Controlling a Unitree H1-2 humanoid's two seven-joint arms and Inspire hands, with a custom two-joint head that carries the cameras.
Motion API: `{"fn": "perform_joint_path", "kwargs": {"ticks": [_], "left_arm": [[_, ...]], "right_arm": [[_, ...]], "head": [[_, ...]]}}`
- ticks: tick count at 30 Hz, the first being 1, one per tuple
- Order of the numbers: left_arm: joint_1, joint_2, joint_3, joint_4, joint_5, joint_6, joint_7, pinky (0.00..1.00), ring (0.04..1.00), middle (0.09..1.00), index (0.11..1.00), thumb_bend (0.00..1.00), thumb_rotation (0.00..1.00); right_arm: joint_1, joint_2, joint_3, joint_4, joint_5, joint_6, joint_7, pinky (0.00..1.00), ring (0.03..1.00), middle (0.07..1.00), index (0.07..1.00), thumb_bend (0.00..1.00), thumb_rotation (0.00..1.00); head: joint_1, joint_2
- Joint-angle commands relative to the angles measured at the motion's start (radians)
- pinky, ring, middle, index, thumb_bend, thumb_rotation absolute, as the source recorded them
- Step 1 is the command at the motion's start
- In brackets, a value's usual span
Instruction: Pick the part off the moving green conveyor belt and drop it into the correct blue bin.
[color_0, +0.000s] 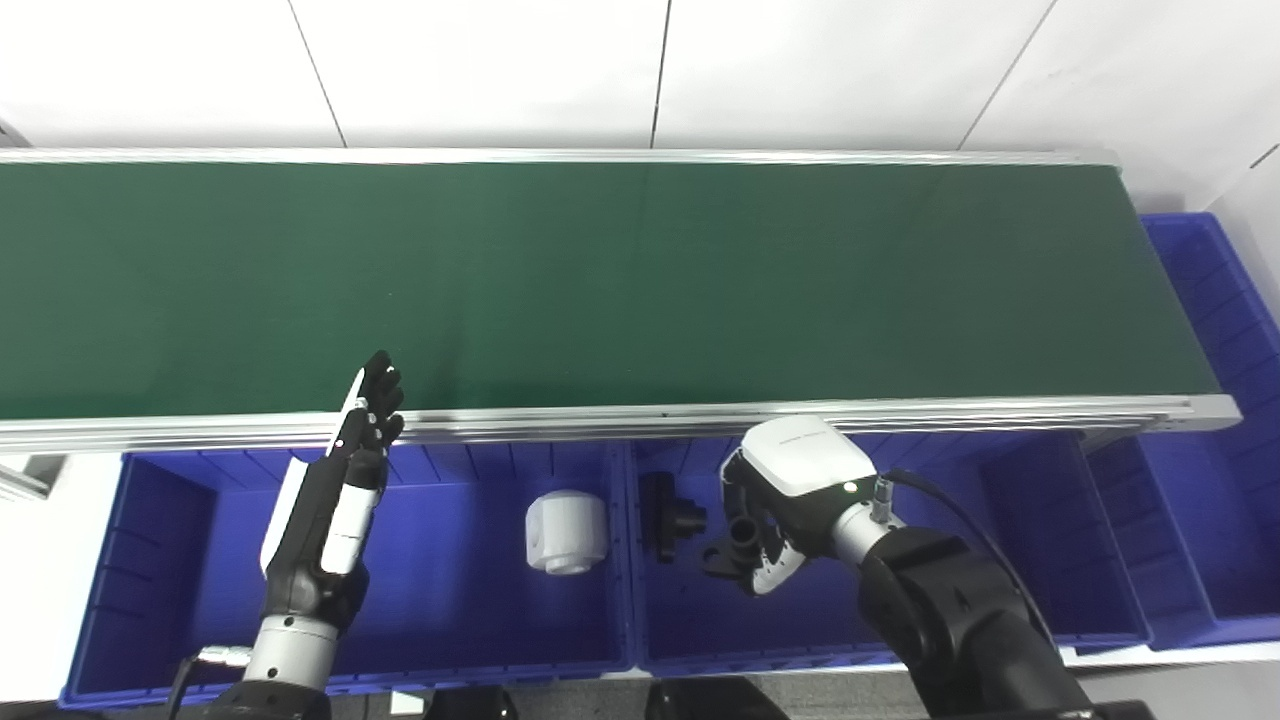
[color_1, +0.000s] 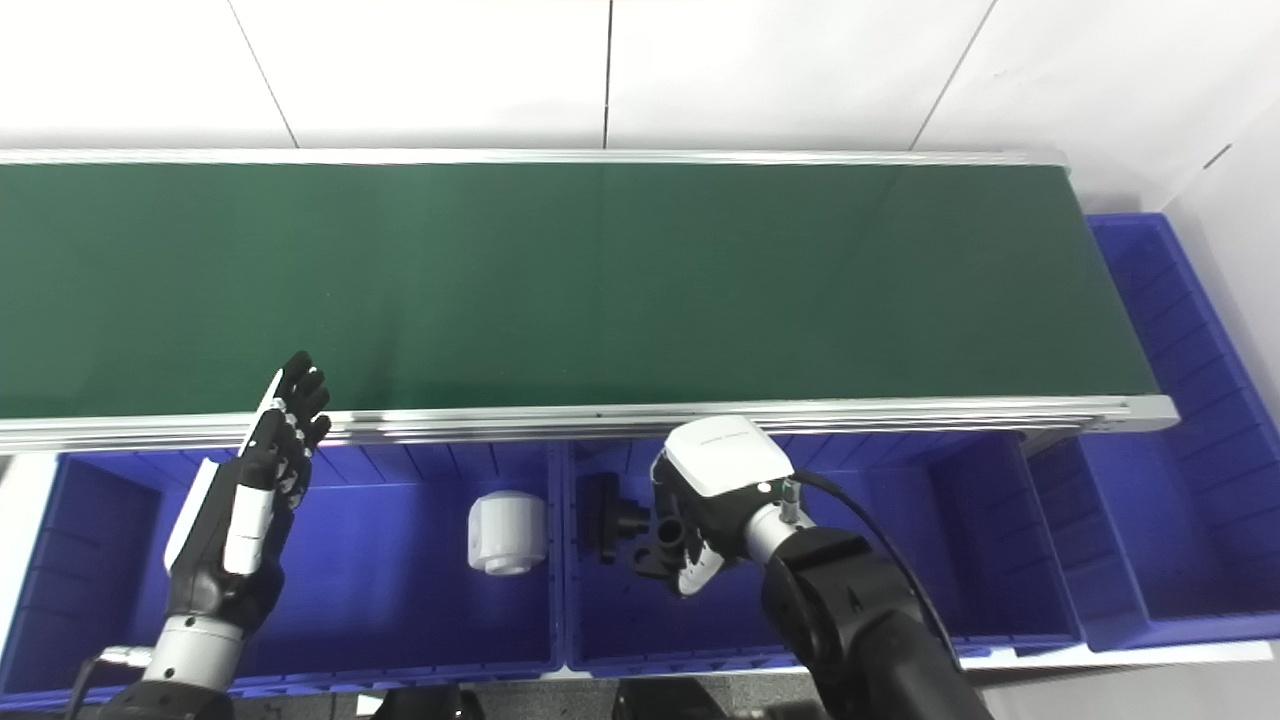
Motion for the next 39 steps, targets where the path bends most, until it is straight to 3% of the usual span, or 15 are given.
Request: {"fn": "perform_joint_path", "kwargs": {"ticks": [1, 6, 10, 18, 23, 26, 27, 28, 30, 32, 34, 36, 39], "left_arm": [[-0.007, -0.005, -0.005, -0.034, 0.004, -0.001, -0.001, 1.00, 1.000, 1.000, 1.000, 0.80, 0.94], [-0.008, -0.005, -0.008, -0.035, 0.001, 0.002, -0.004, 1.00, 1.000, 1.000, 1.000, 0.79, 0.94], [-0.007, -0.006, -0.010, -0.030, 0.001, 0.000, -0.004, 1.00, 1.000, 1.000, 1.000, 0.80, 0.93], [-0.001, -0.009, -0.022, -0.026, 0.021, -0.009, -0.002, 1.00, 1.000, 1.000, 1.000, 0.79, 0.95], [0.014, -0.021, -0.035, -0.003, 0.030, -0.039, 0.003, 1.00, 1.000, 1.000, 1.000, 0.77, 0.94], [0.022, -0.029, -0.041, 0.010, 0.038, -0.064, 0.007, 1.00, 1.000, 1.000, 1.000, 0.77, 0.95], [0.025, -0.033, -0.039, 0.018, 0.047, -0.086, 0.015, 1.00, 1.000, 1.000, 1.000, 0.77, 0.95], [0.027, -0.036, -0.038, 0.024, 0.054, -0.102, 0.020, 1.00, 1.000, 1.000, 1.000, 0.76, 0.95], [0.030, -0.042, -0.035, 0.041, 0.078, -0.148, 0.034, 1.00, 1.000, 1.000, 1.000, 0.75, 0.96], [0.032, -0.046, -0.033, 0.053, 0.095, -0.184, 0.045, 1.00, 1.000, 1.000, 1.000, 0.75, 0.96], [0.035, -0.050, -0.031, 0.064, 0.110, -0.219, 0.055, 1.00, 1.000, 1.000, 1.000, 0.76, 0.97], [0.035, -0.051, -0.032, 0.080, 0.138, -0.273, 0.069, 1.00, 1.000, 1.000, 1.000, 0.76, 0.98], [0.034, -0.051, -0.032, 0.099, 0.151, -0.340, 0.081, 1.00, 1.000, 1.000, 1.000, 0.76, 0.97]], "right_arm": [[-0.003, 0.009, -0.012, -0.034, -0.016, -0.014, 0.029, 0.43, 0.575, 0.683, 0.705, 0.99, 0.59], [-0.005, 0.011, -0.018, -0.054, -0.004, -0.023, 0.113, 0.56, 0.700, 0.760, 0.769, 1.00, 0.71], [-0.002, 0.019, -0.030, -0.078, 0.004, -0.017, 0.171, 0.64, 0.760, 0.801, 0.796, 1.00, 0.72], [0.025, 0.064, -0.061, -0.167, -0.002, -0.010, 0.235, 0.63, 0.759, 0.798, 0.793, 1.00, 0.73], [0.117, 0.121, -0.140, -0.238, 0.137, -0.015, 0.052, 0.55, 0.683, 0.738, 0.737, 0.94, 0.72], [0.183, 0.183, -0.204, -0.275, 0.276, 0.011, -0.060, 0.49, 0.612, 0.681, 0.688, 0.78, 0.73], [0.228, 0.268, -0.273, -0.296, 0.432, 0.069, -0.111, 0.48, 0.598, 0.669, 0.680, 0.76, 0.73], [0.260, 0.328, -0.322, -0.310, 0.548, 0.110, -0.149, 0.48, 0.573, 0.637, 0.658, 0.71, 0.63], [0.331, 0.471, -0.437, -0.312, 0.798, 0.142, -0.244, 0.50, 0.569, 0.639, 0.656, 0.70, 0.67], [0.381, 0.570, -0.520, -0.263, 1.004, 0.066, -0.331, 0.52, 0.583, 0.656, 0.672, 0.70, 0.70], [0.413, 0.623, -0.574, -0.166, 1.142, -0.089, -0.413, 0.58, 0.637, 0.702, 0.716, 0.71, 0.75], [0.420, 0.636, -0.607, -0.060, 1.197, -0.231, -0.468, 0.67, 0.713, 0.761, 0.776, 0.74, 0.84], [0.403, 0.620, -0.632, 0.061, 1.263, -0.346, -0.515, 0.78, 0.791, 0.836, 0.833, 0.74, 0.90]], "head": [[0.003, -0.002], [0.007, -0.002], [0.014, -0.003], [0.058, -0.009], [0.131, -0.037], [0.167, -0.053], [0.191, -0.065], [0.195, -0.067], [0.220, -0.082], [0.239, -0.096], [0.274, -0.118], [0.295, -0.132], [0.320, -0.150]]}}
